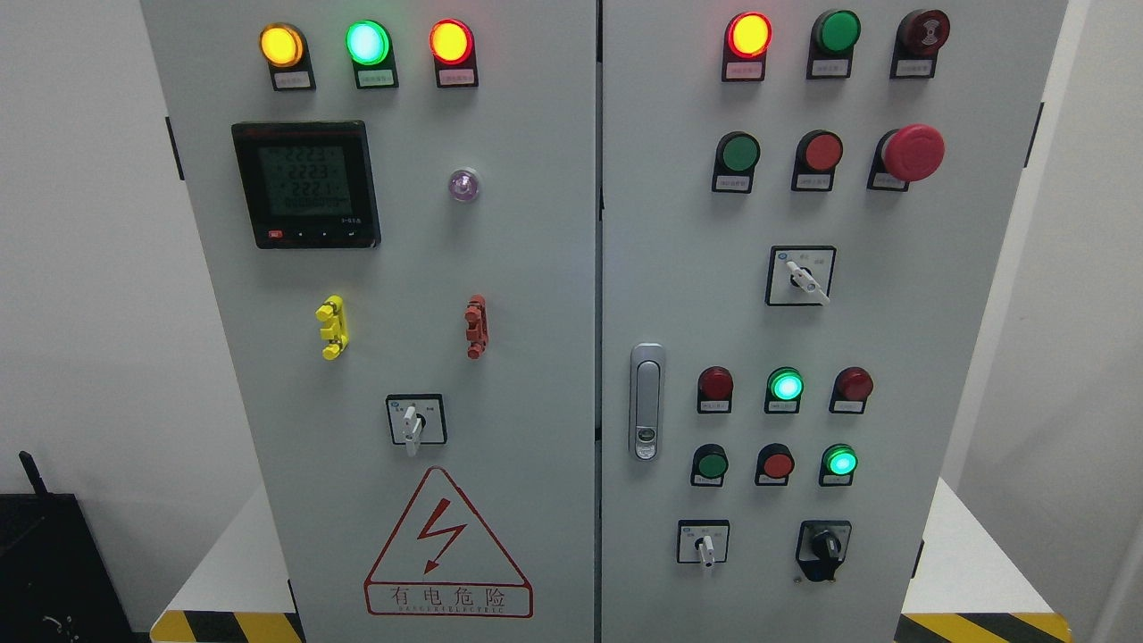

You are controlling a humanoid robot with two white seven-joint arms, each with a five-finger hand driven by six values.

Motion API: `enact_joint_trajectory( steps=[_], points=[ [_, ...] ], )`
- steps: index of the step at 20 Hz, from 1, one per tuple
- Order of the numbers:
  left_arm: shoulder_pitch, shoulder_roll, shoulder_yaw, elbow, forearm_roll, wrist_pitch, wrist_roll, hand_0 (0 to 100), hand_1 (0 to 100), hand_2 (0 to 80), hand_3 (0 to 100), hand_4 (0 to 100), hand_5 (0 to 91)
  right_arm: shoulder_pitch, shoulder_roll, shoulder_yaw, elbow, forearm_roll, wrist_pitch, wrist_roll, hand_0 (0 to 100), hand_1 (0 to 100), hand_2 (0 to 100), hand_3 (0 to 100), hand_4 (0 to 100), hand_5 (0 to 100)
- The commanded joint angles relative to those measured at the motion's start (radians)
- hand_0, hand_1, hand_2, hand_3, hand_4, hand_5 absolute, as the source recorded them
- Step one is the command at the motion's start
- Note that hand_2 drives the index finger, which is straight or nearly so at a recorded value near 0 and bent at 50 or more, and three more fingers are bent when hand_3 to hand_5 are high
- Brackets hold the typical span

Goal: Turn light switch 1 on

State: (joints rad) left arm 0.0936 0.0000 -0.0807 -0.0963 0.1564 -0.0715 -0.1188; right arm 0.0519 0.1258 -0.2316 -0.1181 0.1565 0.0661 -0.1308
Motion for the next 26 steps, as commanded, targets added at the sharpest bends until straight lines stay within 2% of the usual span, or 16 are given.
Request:
enact_joint_trajectory(
  steps=[1, 9, 16, 19, 23, 26],
  points=[
    [0.000, -0.021, -0.001, 0.001, 0.002, -0.001, -0.001, 40, 20, 0.0, 0, 0, 0.0, 0.000, 0.000, 0.000, 0.000, 0.000, 0.000, 0.000, 50, 0, 0, 0, 0, 0],
    [0.011, -0.017, -0.002, -0.035, -0.008, -0.005, 0.005, 40, 20, 0.0, 0, 0, 0.0, 0.000, 0.000, 0.000, 0.000, 0.000, 0.000, 0.000, 50, 0, 0, 0, 0, 0],
    [0.194, -0.003, 0.001, -0.418, -0.018, -0.002, 0.059, 39, 21, 0.0, 0, 0, 0.0, 0.000, 0.000, 0.000, 0.000, 0.000, 0.000, 0.000, 50, 0, 0, 0, 0, 0],
    [0.287, 0.023, 0.033, -0.665, -0.057, -0.002, 0.059, 39, 22, 0.0, 0, 0, 0.0, 0.000, 0.000, 0.000, 0.000, 0.000, 0.000, 0.000, 50, 0, 0, 0, 0, 0],
    [0.342, 0.057, 0.099, -0.932, -0.164, -0.004, 0.054, 39, 23, 0.0, 0, 7, 0.0, 0.000, 0.000, 0.000, 0.000, 0.000, 0.000, 0.000, 50, 0, 0, 0, 0, 0],
    [0.394, 0.089, 0.114, -1.115, -0.170, -0.008, 0.042, 40, 24, 0.0, 5, 15, 0.0, 0.000, 0.000, 0.000, 0.000, 0.000, 0.000, 0.000, 50, 0, 0, 0, 0, 0]
  ],
)
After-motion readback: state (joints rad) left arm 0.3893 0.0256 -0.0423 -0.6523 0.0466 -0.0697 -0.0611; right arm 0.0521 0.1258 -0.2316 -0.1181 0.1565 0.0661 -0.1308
